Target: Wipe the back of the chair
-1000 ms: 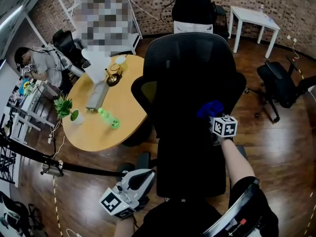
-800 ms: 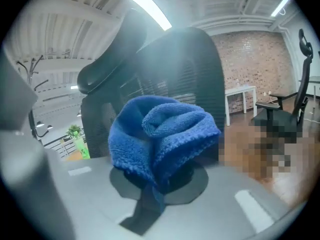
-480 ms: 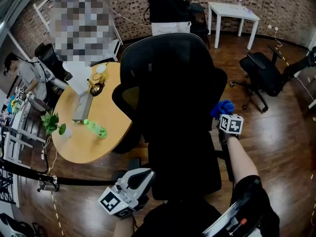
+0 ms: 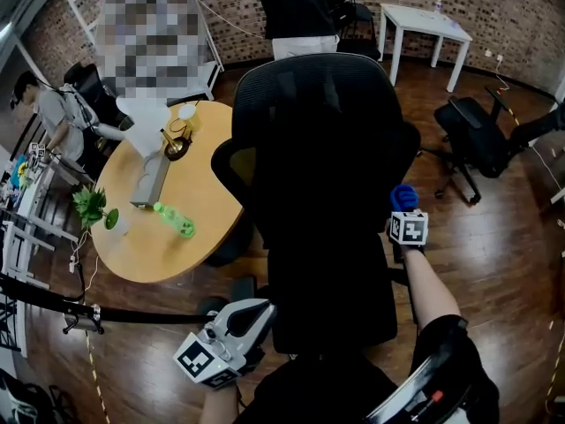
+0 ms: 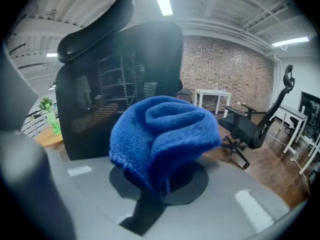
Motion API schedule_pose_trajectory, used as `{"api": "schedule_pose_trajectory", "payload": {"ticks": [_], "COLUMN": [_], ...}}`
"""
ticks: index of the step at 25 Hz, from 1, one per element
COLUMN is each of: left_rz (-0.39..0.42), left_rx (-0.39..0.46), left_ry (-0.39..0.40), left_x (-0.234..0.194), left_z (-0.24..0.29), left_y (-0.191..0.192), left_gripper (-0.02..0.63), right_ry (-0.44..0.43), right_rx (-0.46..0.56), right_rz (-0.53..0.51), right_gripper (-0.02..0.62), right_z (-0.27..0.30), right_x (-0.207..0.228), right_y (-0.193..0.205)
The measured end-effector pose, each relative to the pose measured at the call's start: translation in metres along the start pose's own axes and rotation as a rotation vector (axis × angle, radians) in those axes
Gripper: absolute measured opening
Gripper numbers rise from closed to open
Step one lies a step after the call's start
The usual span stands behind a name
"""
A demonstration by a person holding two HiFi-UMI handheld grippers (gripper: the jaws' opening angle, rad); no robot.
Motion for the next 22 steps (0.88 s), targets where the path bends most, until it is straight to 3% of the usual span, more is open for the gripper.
{"api": "schedule_pose_trajectory", "payload": {"ticks": [11,22], "left_rz": [0.002,0.019], "left_rx": [0.032,0.061], "left_ry": [-0.2,-0.415], "left_x": [-0.004,0.003], "left_z": [-0.071,-0.146], "left_y": [-0.001,-0.002], "left_gripper": [0.005,0.005], "right_ry": [-0.34,-0.612], "right_rx": [-0.067,-0.142], "right_rz": [-0.179,-0.315], "right_gripper": [0.052,0.052], "right_z": [0.042,0.067], "right_x": [-0.189,-0.347], "right_y": [0.028,0.046]}}
Point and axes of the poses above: the fingertips, and each gripper's own axes: z forward along the fingers, x to its right, y out of its underside, the point moved 7 cm from there along -z, backward along the fingers
